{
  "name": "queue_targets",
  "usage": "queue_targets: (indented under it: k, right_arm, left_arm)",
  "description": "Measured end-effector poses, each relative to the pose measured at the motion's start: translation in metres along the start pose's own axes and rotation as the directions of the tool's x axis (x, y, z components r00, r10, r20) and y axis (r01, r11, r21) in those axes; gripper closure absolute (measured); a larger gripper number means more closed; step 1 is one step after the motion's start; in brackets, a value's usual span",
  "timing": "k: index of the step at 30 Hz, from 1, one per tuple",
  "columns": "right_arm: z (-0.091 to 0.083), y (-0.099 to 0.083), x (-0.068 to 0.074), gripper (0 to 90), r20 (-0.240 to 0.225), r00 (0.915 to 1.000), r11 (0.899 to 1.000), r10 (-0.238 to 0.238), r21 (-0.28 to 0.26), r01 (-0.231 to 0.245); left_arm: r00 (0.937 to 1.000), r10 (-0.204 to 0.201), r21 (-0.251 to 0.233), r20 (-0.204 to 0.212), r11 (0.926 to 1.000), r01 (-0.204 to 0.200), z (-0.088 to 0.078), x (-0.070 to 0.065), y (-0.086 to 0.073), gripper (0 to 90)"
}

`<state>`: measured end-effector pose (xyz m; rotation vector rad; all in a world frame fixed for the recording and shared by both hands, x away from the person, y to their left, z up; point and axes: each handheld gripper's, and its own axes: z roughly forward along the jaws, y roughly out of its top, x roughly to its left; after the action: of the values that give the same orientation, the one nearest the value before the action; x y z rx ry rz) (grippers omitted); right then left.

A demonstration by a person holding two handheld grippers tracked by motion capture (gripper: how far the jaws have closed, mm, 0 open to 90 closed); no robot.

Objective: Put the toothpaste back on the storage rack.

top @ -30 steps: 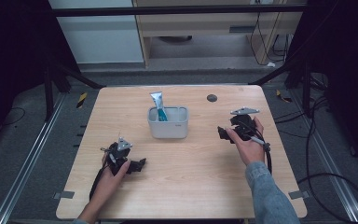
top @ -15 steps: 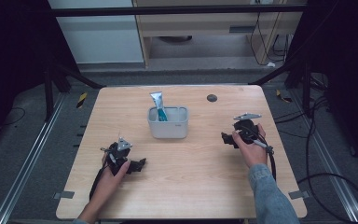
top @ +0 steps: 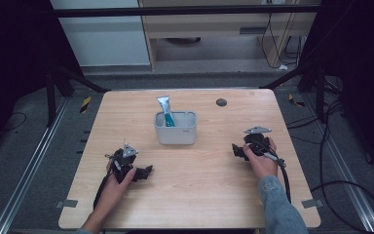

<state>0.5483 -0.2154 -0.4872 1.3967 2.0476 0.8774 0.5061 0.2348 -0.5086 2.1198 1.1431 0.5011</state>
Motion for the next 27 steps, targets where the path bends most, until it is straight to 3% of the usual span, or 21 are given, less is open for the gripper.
queue_targets:
  k: [5,27]
  right_arm:
    - [0.007,-0.010,-0.005,13.7,-0.021,0.9975,0.998,0.068,-0.004,-0.068]
    - [0.018,-0.015,-0.006,12.8,-0.010,0.9956,0.995,0.094,-0.015,-0.094]
  left_arm:
    - [1.0000,-0.001,0.000,0.000,1.0000,0.001,0.000,0.000,0.000,0.0]
    - [1.0000,0.000,0.000,0.000,1.0000,0.000,0.000,0.000,0.000,0.0]
